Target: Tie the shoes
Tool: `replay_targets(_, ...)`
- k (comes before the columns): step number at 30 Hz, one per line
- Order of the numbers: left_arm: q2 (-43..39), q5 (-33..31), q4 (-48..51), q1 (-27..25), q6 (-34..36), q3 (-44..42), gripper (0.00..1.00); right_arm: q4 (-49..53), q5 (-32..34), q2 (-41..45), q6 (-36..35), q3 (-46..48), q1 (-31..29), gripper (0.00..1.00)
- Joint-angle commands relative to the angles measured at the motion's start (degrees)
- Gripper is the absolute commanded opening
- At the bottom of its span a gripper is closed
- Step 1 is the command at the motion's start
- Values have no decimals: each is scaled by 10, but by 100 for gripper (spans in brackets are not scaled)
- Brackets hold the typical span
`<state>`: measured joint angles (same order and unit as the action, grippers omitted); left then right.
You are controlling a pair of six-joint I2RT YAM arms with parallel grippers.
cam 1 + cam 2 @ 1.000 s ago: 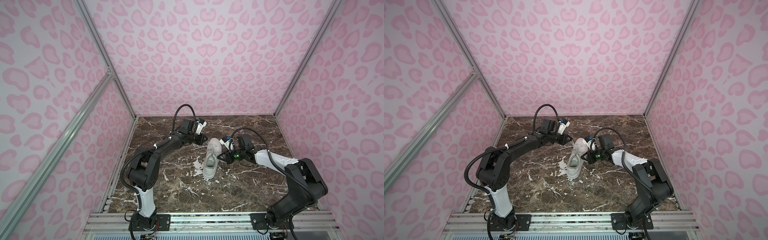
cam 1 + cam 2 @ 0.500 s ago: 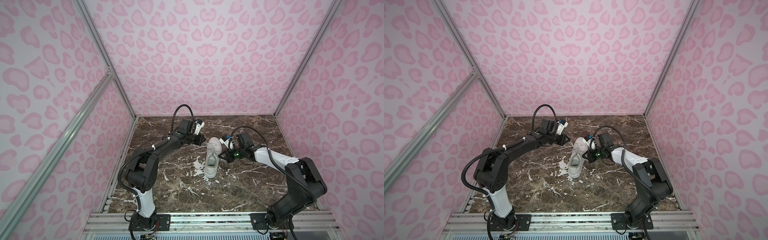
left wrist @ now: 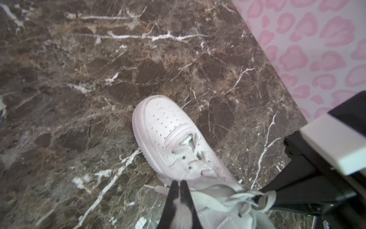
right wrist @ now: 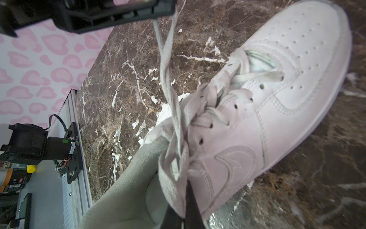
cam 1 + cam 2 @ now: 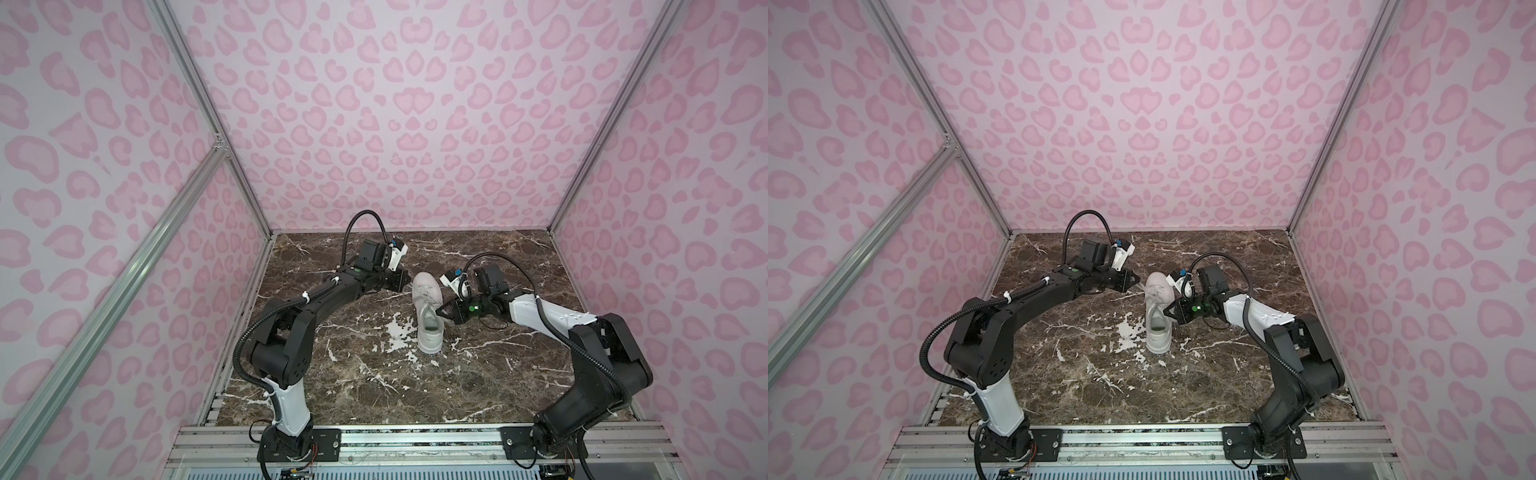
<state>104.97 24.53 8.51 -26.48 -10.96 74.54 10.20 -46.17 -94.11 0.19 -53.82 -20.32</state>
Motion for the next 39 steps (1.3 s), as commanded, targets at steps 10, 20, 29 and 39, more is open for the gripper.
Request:
replay_targets(10,-8,7,-24,2,2,0,3,4,-5,5,12,11,2,15)
replay_targets(20,-16,9,-31,-2,-7,-13,3,28,-15,-3,-3,-4,2,23)
replay_targets(29,-21,-5,-17,-2,0,-1,3,52,0,-1,-21,-13,4,0)
replay_targets(39,-26,-30,6,0,18,14,3,93,14,28,-32,-8,15,0)
